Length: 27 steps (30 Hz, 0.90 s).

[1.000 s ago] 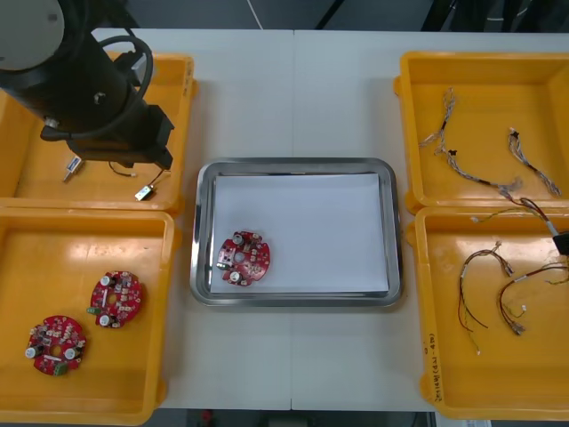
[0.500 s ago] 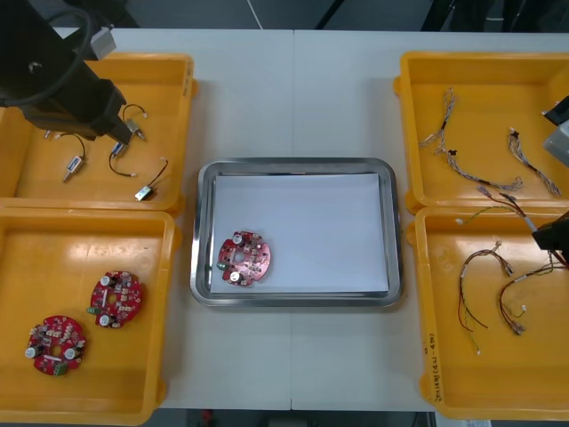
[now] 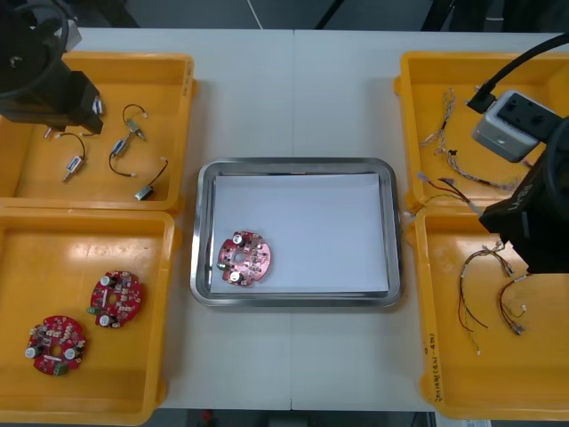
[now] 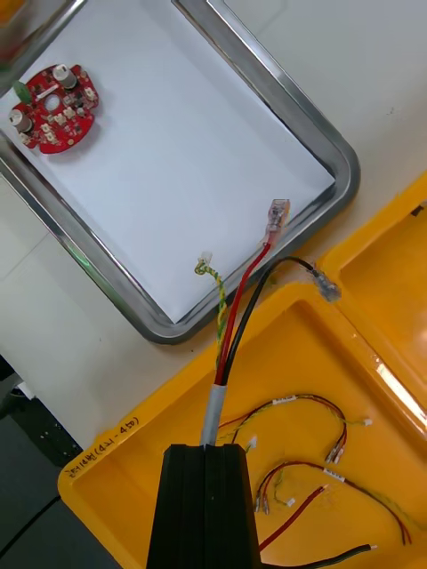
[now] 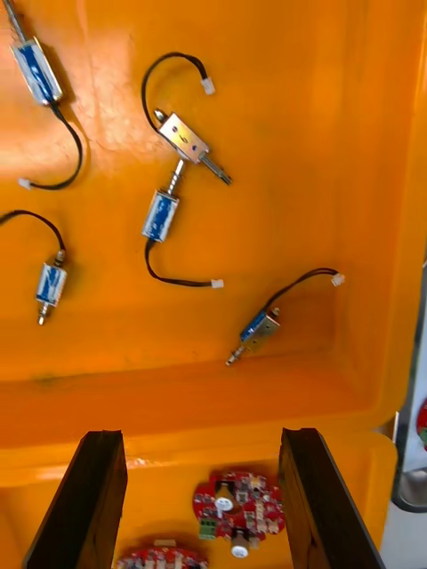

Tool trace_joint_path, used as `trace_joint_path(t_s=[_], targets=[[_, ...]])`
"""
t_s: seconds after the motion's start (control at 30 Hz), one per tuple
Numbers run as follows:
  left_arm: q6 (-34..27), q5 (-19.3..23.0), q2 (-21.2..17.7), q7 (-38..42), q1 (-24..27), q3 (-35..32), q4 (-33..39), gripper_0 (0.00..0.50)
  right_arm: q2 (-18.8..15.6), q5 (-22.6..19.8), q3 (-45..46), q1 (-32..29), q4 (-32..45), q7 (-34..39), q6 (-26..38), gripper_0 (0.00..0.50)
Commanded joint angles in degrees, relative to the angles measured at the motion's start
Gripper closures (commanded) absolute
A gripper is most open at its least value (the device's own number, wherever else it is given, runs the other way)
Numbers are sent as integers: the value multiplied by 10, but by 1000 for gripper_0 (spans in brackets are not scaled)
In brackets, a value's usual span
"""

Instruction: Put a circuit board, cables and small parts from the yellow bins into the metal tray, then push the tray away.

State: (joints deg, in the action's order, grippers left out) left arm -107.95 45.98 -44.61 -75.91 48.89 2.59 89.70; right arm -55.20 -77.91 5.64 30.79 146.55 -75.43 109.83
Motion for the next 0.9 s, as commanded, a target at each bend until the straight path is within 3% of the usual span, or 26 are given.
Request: trace_joint_path(t_s=[0.03,0.17,0.4,0.77,0.9], targets=[[28,-24,-21,-69,23,-19,-8,0,-21,-4,-65,74,2,-21,2,500],[66,-26,-21,-79,23,-23,-37,0,-14,19,-129,118,-5,-20,2,500],[122,-41,-21,-153,23,-35,-98,0,38,81,-222,169,-23,-24,2,500],[194,-52,-21,-228,28,-42,-169,0,110,181,-353,217,-85,-46,2,500],[228,-56,-19,-258,34,-42,-202,0,120,205,-398,224,-116,-58,2,500]])
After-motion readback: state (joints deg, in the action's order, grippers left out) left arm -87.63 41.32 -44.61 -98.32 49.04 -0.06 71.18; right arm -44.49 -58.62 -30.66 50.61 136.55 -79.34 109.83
